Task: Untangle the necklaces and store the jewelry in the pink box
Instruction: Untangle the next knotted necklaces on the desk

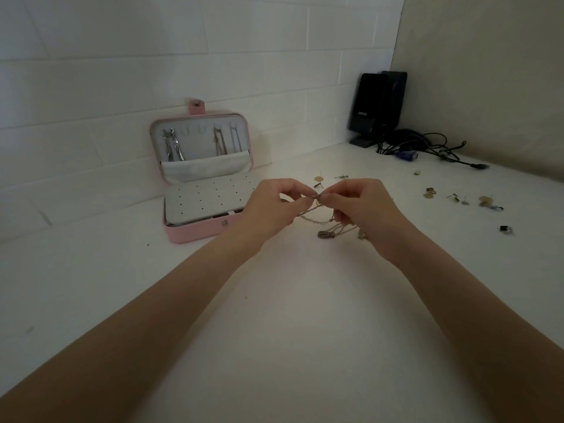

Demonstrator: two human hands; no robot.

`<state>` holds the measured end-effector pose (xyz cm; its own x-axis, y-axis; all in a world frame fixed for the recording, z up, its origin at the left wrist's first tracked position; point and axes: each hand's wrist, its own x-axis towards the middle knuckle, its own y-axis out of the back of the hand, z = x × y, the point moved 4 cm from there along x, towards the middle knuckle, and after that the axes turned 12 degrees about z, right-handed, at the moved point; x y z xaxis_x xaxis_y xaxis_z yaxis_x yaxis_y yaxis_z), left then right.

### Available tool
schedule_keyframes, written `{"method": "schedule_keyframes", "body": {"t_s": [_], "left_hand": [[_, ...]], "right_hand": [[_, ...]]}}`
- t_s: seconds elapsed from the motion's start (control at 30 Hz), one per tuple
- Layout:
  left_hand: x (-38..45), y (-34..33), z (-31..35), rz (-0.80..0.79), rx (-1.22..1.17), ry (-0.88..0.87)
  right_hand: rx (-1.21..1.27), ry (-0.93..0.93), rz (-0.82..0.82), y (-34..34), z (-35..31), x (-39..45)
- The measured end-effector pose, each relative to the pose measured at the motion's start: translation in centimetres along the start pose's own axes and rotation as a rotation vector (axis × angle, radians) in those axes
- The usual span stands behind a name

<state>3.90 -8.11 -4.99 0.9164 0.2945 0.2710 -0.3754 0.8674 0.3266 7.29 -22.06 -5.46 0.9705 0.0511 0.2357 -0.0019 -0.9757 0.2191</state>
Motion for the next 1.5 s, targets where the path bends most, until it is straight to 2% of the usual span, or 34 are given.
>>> {"method": "schedule_keyframes", "body": {"t_s": [0.1, 0.33, 0.5, 0.6, 0.77, 0.83, 1.1, 1.33, 1.5], "left_hand": [[0.2, 0.2, -0.1, 0.02, 0.02, -0.032], [0.3, 0.3, 0.2, 0.097, 0.295, -0.245], [0.3, 0.8, 0.7, 0.159, 0.25, -0.31], [0.3, 0.9, 0.9, 0.162, 0.122, -0.255], [0.1, 1.1, 0.8, 0.081, -0.348, 0.103], [0.1, 1.0, 0.7, 0.041, -0.447, 0.195], [0.3, 0.9, 0.3, 0.073, -0.157, 0.028], [0.0, 0.7, 0.9, 0.06, -0.184, -0.021], [0.0, 0.8, 1.2, 0.079, -0.225, -0.027]], "right_hand": [[-0.002, 0.001, 0.002, 0.1, -0.1, 0.0], [0.002, -0.002, -0.046, -0.2, 0.1, 0.1], [0.028, -0.008, -0.083, -0.3, 0.1, 0.1], [0.046, -0.022, -0.13, -0.4, 0.2, 0.0], [0.035, -0.029, -0.163, -0.5, 0.3, 0.0], [0.029, -0.039, -0.173, -0.5, 0.3, -0.1], [0.131, -0.061, -0.096, 0.0, 0.3, 0.2], [0.078, -0.048, -0.069, -0.1, 0.1, 0.1], [-0.004, 0.067, -0.007, -0.2, -0.5, -0.2]]}}
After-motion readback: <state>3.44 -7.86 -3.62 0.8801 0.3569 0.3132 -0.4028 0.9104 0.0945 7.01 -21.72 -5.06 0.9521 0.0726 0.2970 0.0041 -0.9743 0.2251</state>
